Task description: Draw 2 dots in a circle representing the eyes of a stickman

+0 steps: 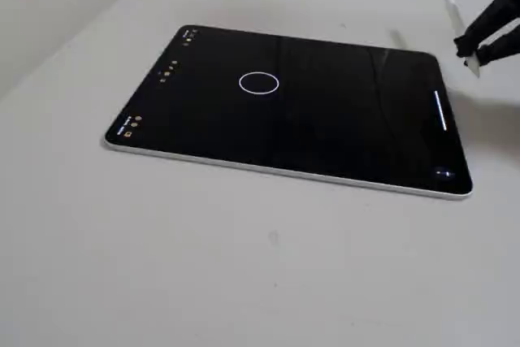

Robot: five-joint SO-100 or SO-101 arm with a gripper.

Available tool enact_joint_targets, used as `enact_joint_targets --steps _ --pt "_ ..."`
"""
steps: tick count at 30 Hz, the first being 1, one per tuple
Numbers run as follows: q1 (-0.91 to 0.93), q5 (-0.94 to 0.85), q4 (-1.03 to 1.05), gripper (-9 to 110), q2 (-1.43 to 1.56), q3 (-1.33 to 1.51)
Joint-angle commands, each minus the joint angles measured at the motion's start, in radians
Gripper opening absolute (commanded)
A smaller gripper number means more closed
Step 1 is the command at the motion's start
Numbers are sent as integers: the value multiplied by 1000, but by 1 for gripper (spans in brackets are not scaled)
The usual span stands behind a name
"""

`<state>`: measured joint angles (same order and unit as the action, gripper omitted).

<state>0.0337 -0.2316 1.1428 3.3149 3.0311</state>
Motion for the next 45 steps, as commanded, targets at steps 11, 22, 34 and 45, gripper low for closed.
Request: enact_joint_targets --steps 11,22,34,45 --pt "-3 2 3 0 8 -5" --pt "-129 -360 -454 0 9 75" --pt "-255 -818 -1712 0 -943 -57" --pt "-239 -867 -2003 0 -1655 -561"
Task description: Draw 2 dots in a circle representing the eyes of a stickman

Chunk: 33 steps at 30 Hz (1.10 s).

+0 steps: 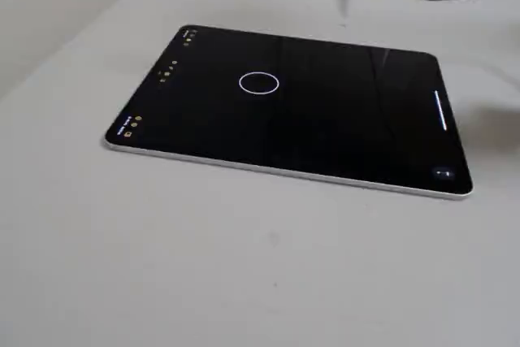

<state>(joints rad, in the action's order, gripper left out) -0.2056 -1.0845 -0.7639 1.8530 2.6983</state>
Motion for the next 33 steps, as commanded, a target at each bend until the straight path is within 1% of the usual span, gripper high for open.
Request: enact_joint_targets --steps 1,7,12,20,26,33 --pt "-2 -14 -98 0 -230 -264" --pt "-18 -86 -196 0 -500 -440" --pt "-15 -86 -179 0 -618 -543" --pt "-28 -92 -141 0 -709 -649" --pt "-31 -98 -129 0 -704 -650" --pt "-48 -120 -135 0 -681 -583"
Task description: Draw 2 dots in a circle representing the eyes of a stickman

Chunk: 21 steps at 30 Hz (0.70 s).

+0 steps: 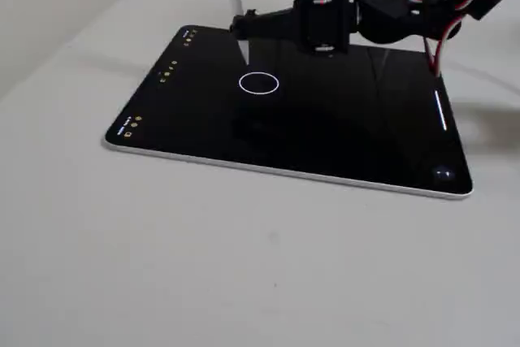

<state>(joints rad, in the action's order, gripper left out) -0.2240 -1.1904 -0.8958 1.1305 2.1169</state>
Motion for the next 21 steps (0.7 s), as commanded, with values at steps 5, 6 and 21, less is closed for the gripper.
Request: enact_joint_targets --steps 5,6,21 --pt "-43 -28 -21 0 18 8" --pt "-44 -34 -31 0 9 8" --pt "-34 -63 -55 0 -40 -2"
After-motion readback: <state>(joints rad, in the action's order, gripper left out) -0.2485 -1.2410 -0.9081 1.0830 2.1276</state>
